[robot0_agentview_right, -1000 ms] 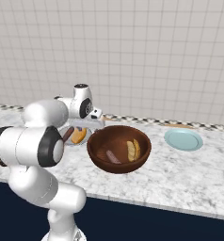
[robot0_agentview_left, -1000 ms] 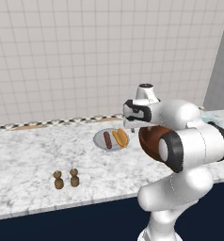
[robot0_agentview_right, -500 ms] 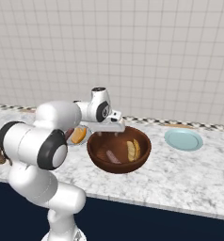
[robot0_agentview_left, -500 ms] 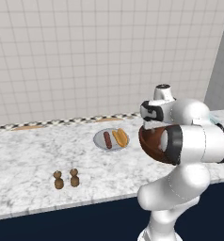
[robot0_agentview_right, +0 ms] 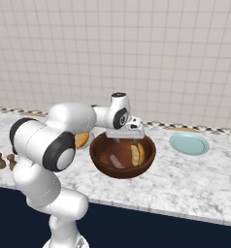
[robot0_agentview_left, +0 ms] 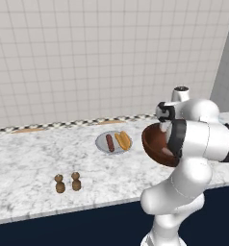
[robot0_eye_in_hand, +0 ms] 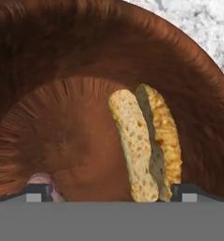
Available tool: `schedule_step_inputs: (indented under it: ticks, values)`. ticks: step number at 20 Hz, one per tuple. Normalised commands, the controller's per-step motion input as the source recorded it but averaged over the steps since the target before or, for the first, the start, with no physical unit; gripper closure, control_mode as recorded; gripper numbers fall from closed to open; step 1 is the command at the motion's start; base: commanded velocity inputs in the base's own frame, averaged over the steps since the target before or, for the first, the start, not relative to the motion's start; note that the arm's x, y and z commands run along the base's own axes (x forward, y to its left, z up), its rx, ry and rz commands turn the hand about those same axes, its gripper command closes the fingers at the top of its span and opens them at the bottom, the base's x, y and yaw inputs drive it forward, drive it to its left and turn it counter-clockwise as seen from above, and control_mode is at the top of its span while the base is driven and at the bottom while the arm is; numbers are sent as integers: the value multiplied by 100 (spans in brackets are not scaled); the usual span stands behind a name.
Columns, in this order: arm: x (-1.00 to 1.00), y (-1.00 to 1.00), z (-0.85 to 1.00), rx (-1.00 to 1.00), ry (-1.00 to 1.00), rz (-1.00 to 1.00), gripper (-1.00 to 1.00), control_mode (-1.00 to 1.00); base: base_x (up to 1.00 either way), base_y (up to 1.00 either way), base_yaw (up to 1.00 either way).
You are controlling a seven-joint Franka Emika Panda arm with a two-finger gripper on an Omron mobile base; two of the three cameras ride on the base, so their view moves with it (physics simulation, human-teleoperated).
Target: Place one bun and one sausage from the bowl on each plate.
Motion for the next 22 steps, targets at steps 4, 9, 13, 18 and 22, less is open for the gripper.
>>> schedule_step_inputs:
  ticks: [4,9,13,18,22]
  values:
    - [0,-54,-23,-2,0,0,-100,-100,0,0,0]
    - [9,-42,-24,-1,3,0,-100,-100,0,0,0]
    - [3,-5,-37,0,7,0,-100,-100,0,0,0]
    - [2,0,-27,0,4,0,-100,-100,0,0,0]
    - [10,-9,-8,0,0,0,-100,-100,0,0,0]
